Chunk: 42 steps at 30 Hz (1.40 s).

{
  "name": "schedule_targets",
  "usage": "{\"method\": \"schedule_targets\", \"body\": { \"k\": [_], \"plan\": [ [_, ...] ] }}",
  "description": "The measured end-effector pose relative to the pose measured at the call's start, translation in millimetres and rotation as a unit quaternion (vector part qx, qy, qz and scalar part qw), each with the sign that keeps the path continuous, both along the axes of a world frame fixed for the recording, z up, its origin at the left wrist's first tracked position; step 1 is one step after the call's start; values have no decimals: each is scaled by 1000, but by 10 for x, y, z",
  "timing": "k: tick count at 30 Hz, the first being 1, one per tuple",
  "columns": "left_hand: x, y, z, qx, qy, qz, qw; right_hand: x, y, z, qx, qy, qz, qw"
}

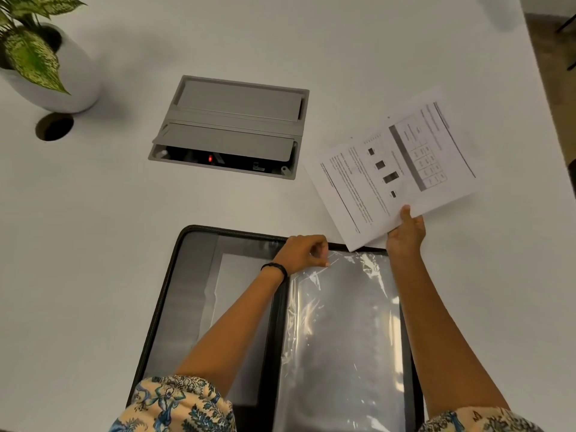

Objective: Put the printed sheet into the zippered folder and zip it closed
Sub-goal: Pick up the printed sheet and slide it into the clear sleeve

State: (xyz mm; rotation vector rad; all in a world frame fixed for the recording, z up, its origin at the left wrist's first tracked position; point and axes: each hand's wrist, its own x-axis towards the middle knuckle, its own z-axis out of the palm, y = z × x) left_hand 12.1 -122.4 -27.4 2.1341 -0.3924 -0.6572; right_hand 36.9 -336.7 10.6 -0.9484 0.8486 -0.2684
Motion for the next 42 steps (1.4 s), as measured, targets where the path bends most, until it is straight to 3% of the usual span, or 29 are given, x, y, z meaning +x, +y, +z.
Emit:
{"method": "schedule_targets", "body": {
  "k": [9, 18, 29, 42],
  "plan": [
    [-23, -49, -13, 38, -67, -45, 996, 149, 237, -133, -12, -11, 48, 999],
    [-9, 96, -35, 22, -66, -23, 997, -30, -9, -317, -83, 65, 117, 988],
    [76, 311, -43, 36, -44, 22, 998, 109, -339, -394, -210, 120, 205, 948],
    [194, 418, -68, 103, -52, 7, 993, 194, -411, -432, -168, 137, 238, 947]
  ]
}}
